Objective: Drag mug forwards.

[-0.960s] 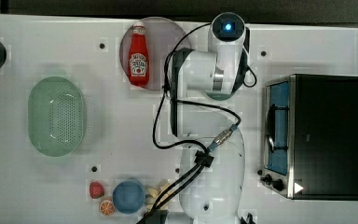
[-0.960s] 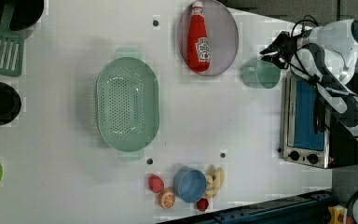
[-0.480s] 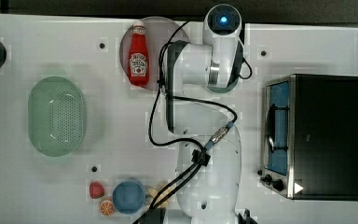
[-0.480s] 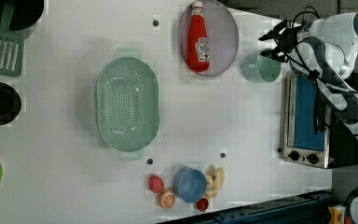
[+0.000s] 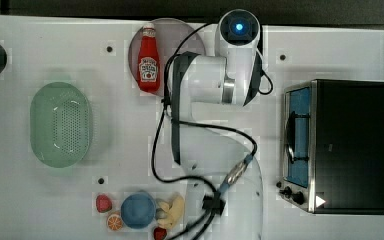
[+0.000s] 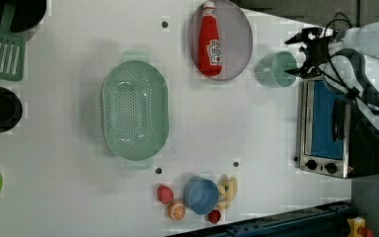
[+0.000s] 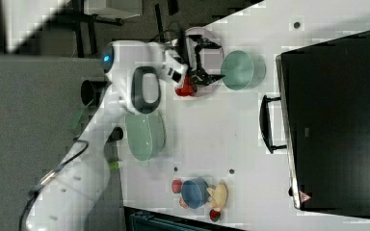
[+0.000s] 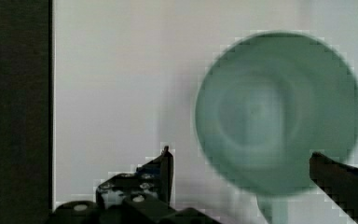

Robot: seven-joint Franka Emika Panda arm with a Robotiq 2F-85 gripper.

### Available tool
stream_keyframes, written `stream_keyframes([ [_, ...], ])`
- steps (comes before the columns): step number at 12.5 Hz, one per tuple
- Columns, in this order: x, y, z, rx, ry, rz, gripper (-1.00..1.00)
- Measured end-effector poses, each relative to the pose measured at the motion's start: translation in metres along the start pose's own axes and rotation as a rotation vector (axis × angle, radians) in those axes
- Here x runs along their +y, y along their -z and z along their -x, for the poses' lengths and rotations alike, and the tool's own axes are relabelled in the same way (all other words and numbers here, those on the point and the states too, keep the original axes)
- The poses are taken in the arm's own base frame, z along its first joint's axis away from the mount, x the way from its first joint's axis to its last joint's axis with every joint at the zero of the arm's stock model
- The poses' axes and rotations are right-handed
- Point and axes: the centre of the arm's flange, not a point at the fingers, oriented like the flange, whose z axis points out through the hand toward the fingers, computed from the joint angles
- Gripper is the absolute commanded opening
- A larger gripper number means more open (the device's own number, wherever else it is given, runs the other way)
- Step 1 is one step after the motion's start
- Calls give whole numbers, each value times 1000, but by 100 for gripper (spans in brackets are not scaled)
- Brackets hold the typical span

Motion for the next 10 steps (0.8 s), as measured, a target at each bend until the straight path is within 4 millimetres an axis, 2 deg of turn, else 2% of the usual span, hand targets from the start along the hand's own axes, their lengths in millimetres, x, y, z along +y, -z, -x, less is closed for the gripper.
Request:
stream_keyframes([
  [2,8,35,10,-12,19,-37,100],
  [4,32,63,23,-33,79,-39,100],
  [7,75,99,44,-36,264,-52,100],
  [10,91,146,56,-57,391,-108,100],
])
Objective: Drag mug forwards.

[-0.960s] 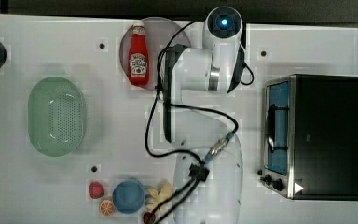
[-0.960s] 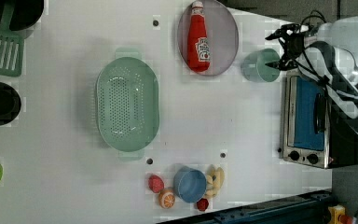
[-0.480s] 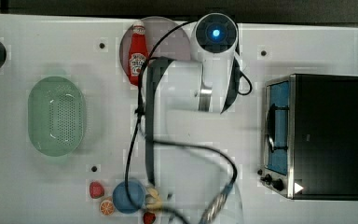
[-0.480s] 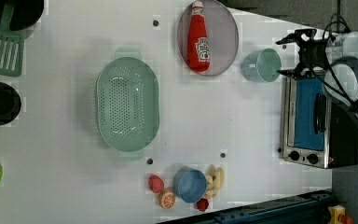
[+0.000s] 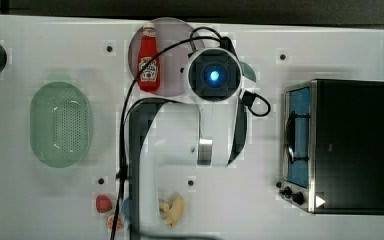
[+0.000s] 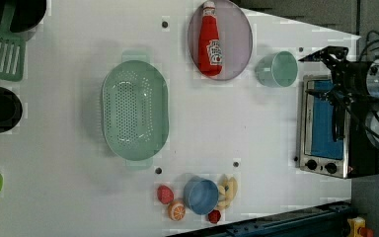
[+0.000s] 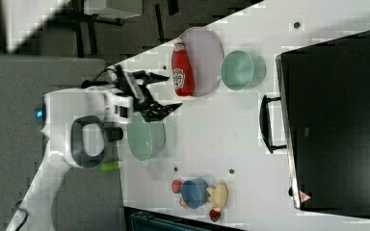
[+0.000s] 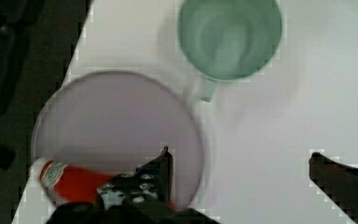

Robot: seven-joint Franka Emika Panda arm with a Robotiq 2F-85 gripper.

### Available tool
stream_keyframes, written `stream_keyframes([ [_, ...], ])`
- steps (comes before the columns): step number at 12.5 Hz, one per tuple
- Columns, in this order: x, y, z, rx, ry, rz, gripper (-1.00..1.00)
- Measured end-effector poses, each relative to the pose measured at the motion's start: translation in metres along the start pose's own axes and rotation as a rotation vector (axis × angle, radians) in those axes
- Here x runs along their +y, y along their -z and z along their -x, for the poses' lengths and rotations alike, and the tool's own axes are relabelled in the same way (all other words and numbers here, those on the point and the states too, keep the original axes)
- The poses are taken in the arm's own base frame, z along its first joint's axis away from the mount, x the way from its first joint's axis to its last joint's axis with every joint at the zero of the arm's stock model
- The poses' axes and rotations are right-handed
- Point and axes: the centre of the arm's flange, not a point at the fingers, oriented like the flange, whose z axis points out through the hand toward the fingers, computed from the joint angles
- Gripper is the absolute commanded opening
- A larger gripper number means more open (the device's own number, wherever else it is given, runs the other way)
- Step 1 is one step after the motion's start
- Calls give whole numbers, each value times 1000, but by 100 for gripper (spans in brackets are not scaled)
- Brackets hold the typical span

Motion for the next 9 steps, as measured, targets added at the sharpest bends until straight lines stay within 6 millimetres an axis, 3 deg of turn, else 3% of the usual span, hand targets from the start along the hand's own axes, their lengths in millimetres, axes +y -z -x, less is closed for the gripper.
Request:
stream_keyframes([
  [3,26,48,15,-28,79,30,100],
  [7,81,131,22,-96,84,107,100],
  [9,95,168,24,-76,107,67,100],
])
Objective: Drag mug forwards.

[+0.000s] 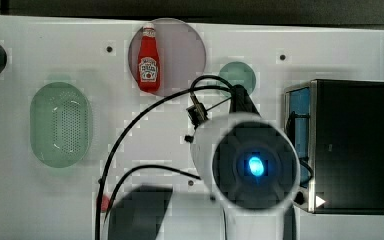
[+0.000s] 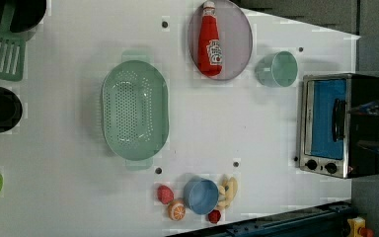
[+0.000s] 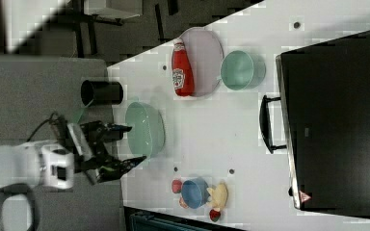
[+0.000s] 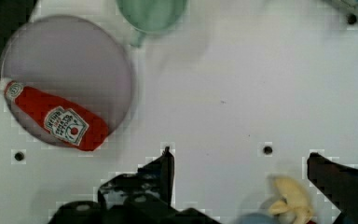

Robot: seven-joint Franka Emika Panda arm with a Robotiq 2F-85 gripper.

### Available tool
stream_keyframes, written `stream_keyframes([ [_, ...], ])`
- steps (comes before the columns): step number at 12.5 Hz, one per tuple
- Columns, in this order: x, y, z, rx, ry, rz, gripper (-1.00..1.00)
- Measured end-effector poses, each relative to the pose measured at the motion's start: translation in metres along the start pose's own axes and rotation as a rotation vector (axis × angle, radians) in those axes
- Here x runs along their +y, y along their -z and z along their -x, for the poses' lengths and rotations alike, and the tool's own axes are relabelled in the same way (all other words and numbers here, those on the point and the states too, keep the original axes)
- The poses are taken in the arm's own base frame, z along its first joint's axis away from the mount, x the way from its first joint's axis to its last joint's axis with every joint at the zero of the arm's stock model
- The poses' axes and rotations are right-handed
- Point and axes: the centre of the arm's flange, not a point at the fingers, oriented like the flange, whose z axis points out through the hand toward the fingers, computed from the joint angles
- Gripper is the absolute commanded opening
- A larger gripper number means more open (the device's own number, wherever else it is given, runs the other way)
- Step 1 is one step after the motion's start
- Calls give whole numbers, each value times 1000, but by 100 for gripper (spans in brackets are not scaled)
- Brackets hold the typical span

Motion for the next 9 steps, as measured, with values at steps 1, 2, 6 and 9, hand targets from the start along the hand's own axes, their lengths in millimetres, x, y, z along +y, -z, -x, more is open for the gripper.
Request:
stream_keyframes([
  [1,6,16,3,15,7,-8,100],
  [2,11,29,5,26,11,-24,100],
  [6,30,43,12,-1,2,-27,100],
  [9,27,32,20,8,32,29,100],
])
